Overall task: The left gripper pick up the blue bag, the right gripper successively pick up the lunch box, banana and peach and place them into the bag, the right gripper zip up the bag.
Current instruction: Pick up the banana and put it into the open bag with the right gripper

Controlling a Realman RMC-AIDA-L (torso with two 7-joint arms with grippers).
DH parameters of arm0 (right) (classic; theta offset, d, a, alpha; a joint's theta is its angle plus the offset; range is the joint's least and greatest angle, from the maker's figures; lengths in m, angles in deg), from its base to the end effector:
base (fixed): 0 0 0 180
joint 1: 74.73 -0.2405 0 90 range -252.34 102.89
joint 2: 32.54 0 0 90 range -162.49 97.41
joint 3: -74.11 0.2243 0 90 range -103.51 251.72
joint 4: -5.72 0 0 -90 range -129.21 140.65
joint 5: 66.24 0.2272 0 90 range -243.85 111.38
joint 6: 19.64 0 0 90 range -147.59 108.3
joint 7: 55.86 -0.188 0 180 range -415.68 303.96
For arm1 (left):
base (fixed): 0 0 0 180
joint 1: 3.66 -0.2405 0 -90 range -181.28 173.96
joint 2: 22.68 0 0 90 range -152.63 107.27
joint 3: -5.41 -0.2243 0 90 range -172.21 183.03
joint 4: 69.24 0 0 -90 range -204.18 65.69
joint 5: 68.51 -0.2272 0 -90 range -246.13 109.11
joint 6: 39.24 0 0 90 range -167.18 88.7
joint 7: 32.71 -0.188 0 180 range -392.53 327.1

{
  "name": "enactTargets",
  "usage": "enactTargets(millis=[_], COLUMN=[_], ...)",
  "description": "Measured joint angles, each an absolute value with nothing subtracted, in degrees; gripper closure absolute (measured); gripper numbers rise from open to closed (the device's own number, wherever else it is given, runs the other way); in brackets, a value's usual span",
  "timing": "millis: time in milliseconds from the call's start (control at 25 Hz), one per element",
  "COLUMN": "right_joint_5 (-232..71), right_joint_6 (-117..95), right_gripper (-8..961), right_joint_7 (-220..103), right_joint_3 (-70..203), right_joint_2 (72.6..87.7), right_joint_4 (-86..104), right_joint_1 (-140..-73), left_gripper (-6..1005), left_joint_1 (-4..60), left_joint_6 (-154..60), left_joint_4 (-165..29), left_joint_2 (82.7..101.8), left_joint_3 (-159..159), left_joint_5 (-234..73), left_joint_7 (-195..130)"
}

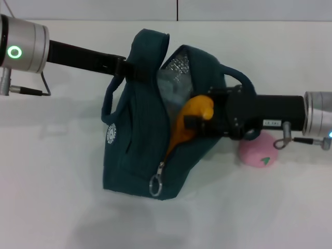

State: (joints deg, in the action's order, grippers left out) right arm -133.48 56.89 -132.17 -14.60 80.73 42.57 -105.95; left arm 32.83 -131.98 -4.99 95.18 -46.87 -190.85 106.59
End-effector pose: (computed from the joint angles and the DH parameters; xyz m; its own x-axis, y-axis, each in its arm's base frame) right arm 0.1425 0.3469 -0.0673 0.7676 -0.2229 -0.6009 -0.2946 -0.9554 -0.0219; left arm -0.1495 0.3817 0.0208 0.5769 0.7603 0.2985 0.8001 -0.5995 -0.0192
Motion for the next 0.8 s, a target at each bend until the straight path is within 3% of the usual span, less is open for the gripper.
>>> enactTargets(millis=[200, 400, 800], right_joint_5=[-134.9, -144.4, -148.1], right_joint_6=[57.8, 56.8, 58.4], right_gripper=[346, 344, 348], right_joint_7=[-135.1, -141.3, -147.4], right_joint_3=[-12.2, -12.7, -8.0], right_joint_2=[80.69, 82.70, 82.33], right_joint_4=[43.2, 48.2, 54.4], right_joint_1=[-107.0, -108.7, -106.8], left_gripper=[950, 950, 950], left_joint_1=[33.0, 33.4, 32.9], left_joint_6=[-131.9, -131.8, -131.8], left_joint_4=[-5.0, -5.1, -5.1], left_joint_2=[95.18, 95.30, 95.44], left_joint_3=[-46.9, -46.9, -46.8], left_joint_5=[-190.9, -190.9, -190.9], left_joint_7=[106.6, 106.6, 106.5])
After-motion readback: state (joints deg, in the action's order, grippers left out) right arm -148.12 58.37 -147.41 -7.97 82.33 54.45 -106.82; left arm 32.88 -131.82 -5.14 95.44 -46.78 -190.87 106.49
